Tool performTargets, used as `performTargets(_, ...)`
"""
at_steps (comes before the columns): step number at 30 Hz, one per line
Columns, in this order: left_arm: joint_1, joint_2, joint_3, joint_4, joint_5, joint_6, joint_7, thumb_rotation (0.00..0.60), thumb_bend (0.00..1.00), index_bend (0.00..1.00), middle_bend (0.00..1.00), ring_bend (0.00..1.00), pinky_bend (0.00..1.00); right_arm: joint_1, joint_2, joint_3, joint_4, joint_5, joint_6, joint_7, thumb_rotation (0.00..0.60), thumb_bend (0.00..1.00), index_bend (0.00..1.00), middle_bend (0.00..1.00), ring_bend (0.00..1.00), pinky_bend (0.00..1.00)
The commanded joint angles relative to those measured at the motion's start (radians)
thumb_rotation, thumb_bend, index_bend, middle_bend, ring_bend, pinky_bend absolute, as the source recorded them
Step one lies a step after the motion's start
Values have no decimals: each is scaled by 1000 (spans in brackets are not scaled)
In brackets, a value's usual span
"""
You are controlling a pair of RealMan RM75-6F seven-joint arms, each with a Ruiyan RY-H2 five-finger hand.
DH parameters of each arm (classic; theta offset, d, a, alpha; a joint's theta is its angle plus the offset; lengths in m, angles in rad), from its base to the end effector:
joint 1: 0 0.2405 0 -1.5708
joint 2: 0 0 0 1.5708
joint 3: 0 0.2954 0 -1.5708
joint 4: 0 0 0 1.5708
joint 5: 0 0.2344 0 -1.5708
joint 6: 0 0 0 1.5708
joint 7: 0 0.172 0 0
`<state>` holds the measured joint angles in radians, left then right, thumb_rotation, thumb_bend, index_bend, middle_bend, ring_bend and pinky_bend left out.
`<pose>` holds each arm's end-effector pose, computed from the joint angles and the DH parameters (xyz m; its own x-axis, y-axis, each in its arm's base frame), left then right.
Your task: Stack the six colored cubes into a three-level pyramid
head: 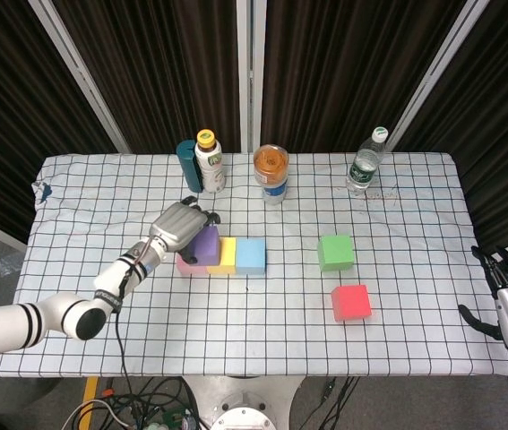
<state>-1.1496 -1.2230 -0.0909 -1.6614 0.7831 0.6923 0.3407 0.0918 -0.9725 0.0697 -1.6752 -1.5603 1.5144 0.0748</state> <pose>-0.0800 0.4500 0.0143 0.5945 0.3693 0.7143 0.7725 -0.5090 -0.3797 -0.3356 -0.2199 0.2032 0.4036 0.0503 0.9136 -0.9100 -0.0815 0.4065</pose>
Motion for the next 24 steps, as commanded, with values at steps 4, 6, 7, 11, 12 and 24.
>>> performTargets(4,-1,-2,3,-4,-1,8,5,600,61,254,325,259,103,0,-1,0,1,0,0,-1,600,165,0,170,0,117)
performTargets(6,0,-4,2,-3,-1,12,4,600,61,270,333,259,103,0,-1,0,1,0,0,0,600,165,0,170,0,117)
performTargets(7,0,-6,1,-3,0,16,3,600,61,275,339,259,103,0,-1,0,1,0,-1,0,600,165,0,170,0,117)
performTargets(11,4,-9,3,-4,7,26,8,600,60,290,370,259,103,-1,-1,1,2,1,0,1,600,165,0,170,0,117)
performTargets(12,4,-9,4,-6,7,27,9,600,61,292,370,259,103,-1,-1,1,2,1,0,1,600,165,0,170,0,117)
performTargets(24,9,-5,-4,-10,24,35,5,600,61,297,379,259,102,-2,1,1,-2,0,2,-3,600,165,0,170,0,117)
